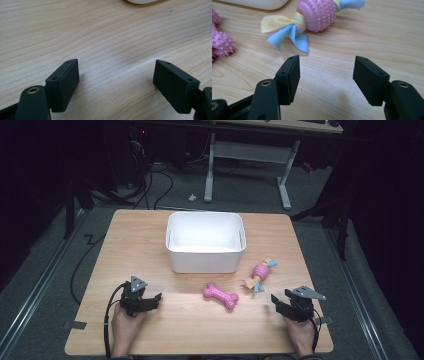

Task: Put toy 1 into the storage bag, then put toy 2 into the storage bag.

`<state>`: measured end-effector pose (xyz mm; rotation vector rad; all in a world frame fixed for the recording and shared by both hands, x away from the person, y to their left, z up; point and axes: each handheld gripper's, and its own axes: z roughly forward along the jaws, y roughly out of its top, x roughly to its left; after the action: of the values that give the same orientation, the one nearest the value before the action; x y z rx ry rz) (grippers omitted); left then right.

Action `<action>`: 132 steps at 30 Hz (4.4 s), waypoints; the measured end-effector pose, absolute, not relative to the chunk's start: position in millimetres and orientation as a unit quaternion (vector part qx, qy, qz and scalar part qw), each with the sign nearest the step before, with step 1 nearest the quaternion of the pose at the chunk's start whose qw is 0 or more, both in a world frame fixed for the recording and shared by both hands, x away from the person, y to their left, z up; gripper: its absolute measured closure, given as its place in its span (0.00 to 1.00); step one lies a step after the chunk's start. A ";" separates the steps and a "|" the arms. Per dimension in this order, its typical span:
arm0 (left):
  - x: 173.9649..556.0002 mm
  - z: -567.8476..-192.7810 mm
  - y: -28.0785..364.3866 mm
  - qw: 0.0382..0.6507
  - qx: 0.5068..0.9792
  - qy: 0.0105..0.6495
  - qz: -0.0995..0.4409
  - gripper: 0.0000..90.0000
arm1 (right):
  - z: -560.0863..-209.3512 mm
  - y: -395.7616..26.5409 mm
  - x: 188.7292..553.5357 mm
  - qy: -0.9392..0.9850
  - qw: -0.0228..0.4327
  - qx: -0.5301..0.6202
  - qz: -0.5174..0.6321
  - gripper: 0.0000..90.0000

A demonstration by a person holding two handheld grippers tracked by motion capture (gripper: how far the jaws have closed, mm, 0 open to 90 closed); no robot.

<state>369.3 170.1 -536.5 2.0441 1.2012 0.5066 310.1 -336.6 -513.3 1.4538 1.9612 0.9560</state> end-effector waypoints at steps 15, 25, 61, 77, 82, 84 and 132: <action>369.3 -536.5 170.1 0.351 0.789 0.464 0.196 0.24 | -499.2 -306.3 312.7 0.750 0.235 0.490 0.376 0.46; 369.4 -536.5 170.1 0.351 0.789 0.465 0.196 0.24 | -486.5 -288.1 312.4 0.772 0.214 0.466 0.376 0.50; 369.6 -536.4 170.7 0.352 0.788 0.467 0.195 0.24 | -470.8 -181.9 370.8 0.887 0.116 0.341 0.290 0.54; 369.7 -536.5 170.8 0.353 0.787 0.467 0.194 0.24 | -480.0 -162.9 388.1 0.914 0.099 0.320 0.230 0.53; 369.7 -536.5 170.9 0.353 0.787 0.467 0.194 0.24 | -484.6 -160.2 391.3 0.918 0.095 0.317 0.219 0.53; 369.7 -536.5 170.9 0.353 0.787 0.467 0.194 0.24 | -486.9 -159.5 392.2 0.920 0.091 0.316 0.212 0.54; 369.5 -536.6 170.1 0.351 0.789 0.465 0.197 0.23 | -443.9 -209.7 368.0 0.885 0.086 0.332 0.316 0.65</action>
<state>369.5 170.1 -536.6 2.0423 1.2047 0.5091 368.0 -209.7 -443.9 0.9884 2.6376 0.9423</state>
